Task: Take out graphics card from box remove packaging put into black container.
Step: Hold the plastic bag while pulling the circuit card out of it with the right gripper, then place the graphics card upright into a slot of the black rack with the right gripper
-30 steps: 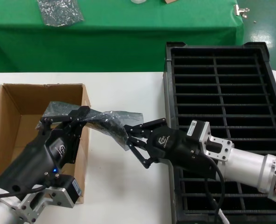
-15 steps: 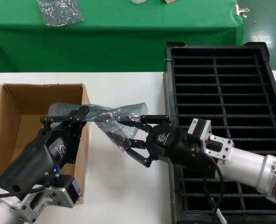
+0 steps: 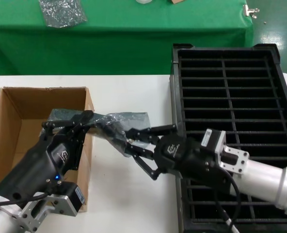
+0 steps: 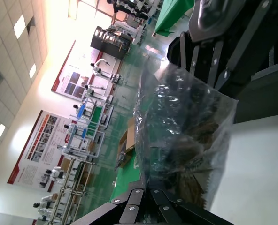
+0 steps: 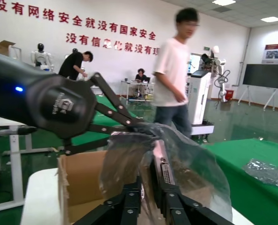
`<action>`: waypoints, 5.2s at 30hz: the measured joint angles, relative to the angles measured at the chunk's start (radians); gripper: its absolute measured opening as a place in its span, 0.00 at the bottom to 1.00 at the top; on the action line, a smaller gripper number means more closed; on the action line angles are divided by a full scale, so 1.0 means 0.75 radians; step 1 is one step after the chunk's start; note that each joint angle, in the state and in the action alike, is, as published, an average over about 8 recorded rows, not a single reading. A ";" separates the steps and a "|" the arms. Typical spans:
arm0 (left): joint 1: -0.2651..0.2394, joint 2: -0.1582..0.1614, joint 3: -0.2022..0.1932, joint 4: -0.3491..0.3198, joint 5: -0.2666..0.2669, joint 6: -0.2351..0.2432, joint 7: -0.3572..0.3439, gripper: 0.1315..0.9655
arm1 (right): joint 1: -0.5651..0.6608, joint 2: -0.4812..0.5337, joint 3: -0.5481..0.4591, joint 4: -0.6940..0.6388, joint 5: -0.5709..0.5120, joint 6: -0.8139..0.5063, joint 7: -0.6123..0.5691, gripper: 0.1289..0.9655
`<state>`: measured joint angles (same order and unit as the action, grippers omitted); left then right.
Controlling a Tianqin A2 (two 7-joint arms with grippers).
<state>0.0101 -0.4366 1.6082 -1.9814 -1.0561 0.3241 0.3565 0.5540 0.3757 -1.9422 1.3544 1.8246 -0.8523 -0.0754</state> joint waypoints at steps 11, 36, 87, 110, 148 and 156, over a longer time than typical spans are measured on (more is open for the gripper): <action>0.000 0.000 0.000 0.000 0.000 0.000 0.000 0.01 | -0.046 0.049 -0.002 0.090 0.002 -0.005 0.022 0.04; 0.000 0.000 0.000 0.000 0.000 0.000 0.000 0.01 | 0.085 -0.017 -0.024 -0.088 -0.026 -0.032 -0.081 0.03; 0.000 0.000 0.000 0.000 0.000 0.000 0.000 0.01 | 0.118 -0.081 -0.006 -0.150 0.001 -0.059 -0.075 0.07; 0.000 0.000 0.000 0.000 0.000 0.000 0.000 0.01 | -0.177 0.460 0.231 0.624 -0.075 0.115 0.257 0.07; 0.000 0.000 0.000 0.000 0.000 0.000 0.000 0.01 | -0.571 0.987 0.653 0.939 -0.224 0.193 0.584 0.07; 0.000 0.000 0.000 0.000 0.000 0.000 0.000 0.01 | -0.296 0.979 0.427 0.940 -0.277 0.018 0.462 0.07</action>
<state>0.0101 -0.4366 1.6082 -1.9814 -1.0561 0.3241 0.3566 0.3321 1.1096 -1.6219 2.0595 1.6167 -0.8389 0.2709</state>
